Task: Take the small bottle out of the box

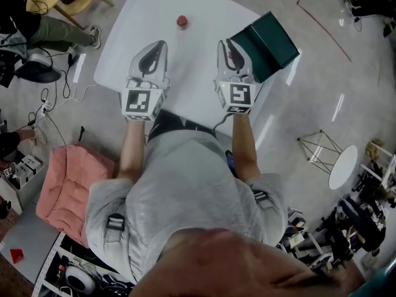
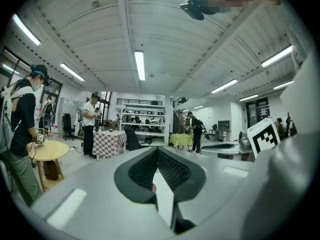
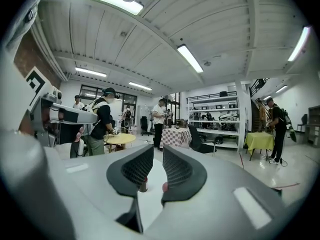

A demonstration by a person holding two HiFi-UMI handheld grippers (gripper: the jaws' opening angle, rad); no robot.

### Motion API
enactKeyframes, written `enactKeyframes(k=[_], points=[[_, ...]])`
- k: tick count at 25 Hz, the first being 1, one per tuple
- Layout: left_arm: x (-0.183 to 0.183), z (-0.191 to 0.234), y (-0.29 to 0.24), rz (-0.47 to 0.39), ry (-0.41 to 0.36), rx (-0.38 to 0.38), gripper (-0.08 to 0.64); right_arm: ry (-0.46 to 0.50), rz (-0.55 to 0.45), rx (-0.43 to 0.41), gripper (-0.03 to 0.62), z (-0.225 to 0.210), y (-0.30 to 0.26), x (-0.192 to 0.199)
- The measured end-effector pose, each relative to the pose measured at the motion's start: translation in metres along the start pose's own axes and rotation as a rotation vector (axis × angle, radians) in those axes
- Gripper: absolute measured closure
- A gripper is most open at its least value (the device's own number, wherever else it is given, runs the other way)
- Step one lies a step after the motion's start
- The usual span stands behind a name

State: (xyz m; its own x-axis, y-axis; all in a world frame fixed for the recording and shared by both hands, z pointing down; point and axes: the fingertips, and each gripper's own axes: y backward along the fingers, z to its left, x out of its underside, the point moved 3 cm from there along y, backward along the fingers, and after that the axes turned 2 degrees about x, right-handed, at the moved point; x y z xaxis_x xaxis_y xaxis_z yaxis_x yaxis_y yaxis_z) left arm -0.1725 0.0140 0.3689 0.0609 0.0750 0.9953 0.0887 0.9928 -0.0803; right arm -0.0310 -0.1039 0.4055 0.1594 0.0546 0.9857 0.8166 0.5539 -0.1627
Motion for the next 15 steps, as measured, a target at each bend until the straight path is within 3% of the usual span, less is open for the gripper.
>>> enactKeyframes(k=[15], points=[[-0.004, -0.061, 0.041, -0.018, -0.028, 0.008, 0.549, 0.005, -0.052, 0.034, 0.578, -0.011, 0.083, -0.001]])
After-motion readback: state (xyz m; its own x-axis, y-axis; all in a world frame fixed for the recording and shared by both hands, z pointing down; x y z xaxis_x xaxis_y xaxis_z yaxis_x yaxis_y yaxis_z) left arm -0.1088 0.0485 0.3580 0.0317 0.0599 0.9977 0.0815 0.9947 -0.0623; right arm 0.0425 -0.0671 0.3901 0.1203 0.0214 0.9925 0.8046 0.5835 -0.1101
